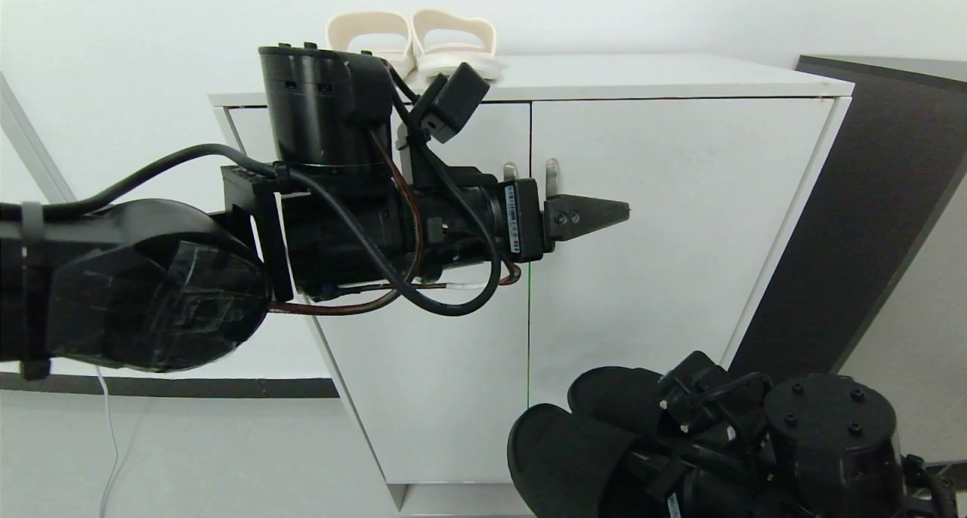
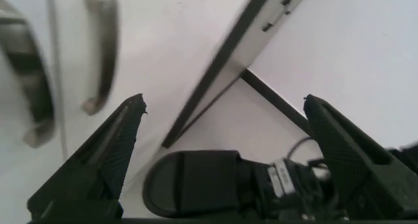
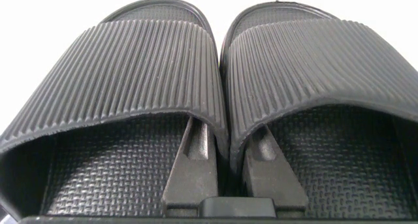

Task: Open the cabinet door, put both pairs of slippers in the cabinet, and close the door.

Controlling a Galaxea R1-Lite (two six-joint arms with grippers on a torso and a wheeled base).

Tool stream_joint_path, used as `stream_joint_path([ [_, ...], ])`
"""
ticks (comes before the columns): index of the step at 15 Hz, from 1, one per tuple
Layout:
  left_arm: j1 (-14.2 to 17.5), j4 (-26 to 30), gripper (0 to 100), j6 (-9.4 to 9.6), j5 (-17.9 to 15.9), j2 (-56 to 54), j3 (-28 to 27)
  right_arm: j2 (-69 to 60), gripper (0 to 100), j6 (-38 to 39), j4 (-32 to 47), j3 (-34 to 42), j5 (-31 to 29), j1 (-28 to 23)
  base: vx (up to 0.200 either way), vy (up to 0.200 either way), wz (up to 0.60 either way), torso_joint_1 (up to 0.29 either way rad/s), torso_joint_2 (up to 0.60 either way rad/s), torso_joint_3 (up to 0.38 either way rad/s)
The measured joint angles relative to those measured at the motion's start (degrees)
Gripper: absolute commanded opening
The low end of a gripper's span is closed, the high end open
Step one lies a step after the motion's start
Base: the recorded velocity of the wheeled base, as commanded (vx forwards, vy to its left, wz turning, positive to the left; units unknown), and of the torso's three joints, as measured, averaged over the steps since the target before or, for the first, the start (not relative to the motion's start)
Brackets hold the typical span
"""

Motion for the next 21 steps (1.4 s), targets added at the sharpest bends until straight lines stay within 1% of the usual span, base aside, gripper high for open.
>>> stream_joint_path([
  [2,0.29,0.0,100,0.06,2.58,0.6,-0.49,0.22,0,-0.13,-0.1,0.16,0.0,0.0,0.0,0.0,0.0,0.0,0.0,0.0],
  [5,0.62,0.0,100,0.13,4.83,1.24,-1.32,0.38,0,-0.16,-0.1,0.2,-0.02,0.0,0.0,0.0,0.0,0.0,0.0,0.0],
  [9,1.12,-0.05,100,0.52,5.69,2.47,-2.06,0.44,0,-0.22,-0.1,0.27,-0.11,0.0,0.0,0.0,0.0,0.0,0.0,0.0],
  [16,1.05,-0.02,100,0.39,5.67,7.28,-8.12,0.46,0,-0.11,-0.1,0.35,-0.07,0.0,0.0,0.0,0.0,0.0,0.0,0.0],
  [17,1.01,-0.05,0,0.41,5.69,7.85,-8.53,0.46,0,-0.11,-0.11,0.38,-0.02,0.0,0.0,0.0,0.0,0.0,0.0,0.0],
  [21,1.23,-0.02,0,0.26,5.8,8.68,-8.68,0.46,0,-0.11,-0.02,0.85,0.44,0.0,0.0,0.0,0.0,0.0,0.0,0.0],
])
